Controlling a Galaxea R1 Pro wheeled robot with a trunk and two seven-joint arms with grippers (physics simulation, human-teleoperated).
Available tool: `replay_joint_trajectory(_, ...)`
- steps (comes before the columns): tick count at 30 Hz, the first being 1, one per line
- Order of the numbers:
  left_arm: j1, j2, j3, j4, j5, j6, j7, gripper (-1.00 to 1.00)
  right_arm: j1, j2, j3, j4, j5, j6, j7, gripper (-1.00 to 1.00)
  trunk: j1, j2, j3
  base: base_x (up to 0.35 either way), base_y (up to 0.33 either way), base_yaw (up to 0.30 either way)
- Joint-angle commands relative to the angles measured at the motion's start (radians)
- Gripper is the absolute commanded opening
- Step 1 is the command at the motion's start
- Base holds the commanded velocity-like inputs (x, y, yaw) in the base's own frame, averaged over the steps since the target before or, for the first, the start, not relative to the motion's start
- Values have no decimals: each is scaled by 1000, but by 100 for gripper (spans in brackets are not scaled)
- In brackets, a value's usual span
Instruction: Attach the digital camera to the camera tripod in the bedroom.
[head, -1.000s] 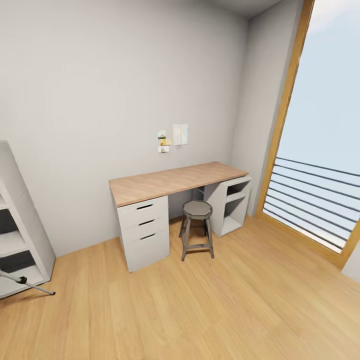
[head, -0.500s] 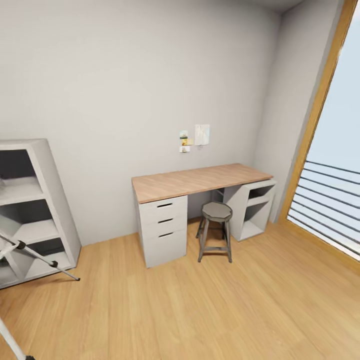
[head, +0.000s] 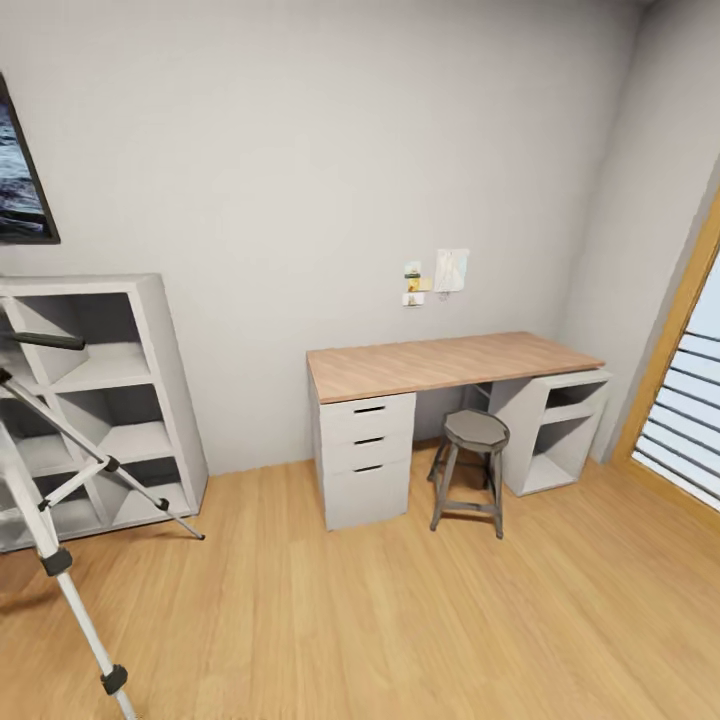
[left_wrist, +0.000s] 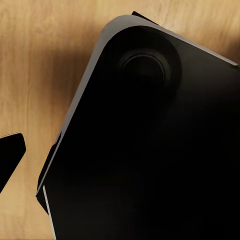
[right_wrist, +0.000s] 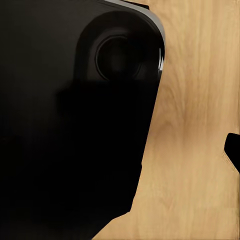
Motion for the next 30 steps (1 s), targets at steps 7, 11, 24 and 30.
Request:
replay_joint_trajectory(7,0,0,2,-2,1,-1,1,100,-1,0,5,0,2,-2,0,100,0,0,-1,0,0,278)
replay_joint_trajectory(11,0,0,1,-2,1,-1,1,100,-1,0,27,0,2,-3,0,100,0,0,-1,0,0,278)
replay_joint_trajectory(24,0,0,0,-2,1,-2,1,100,-1,0,89,0,1,-4,-3,100,0,0,-1,0,0,278)
replay_joint_trajectory(30,0,0,2,-2,1,-2,1,100,-1,0,91,0,1,-4,-3,100,0,0,-1,0,0,278)
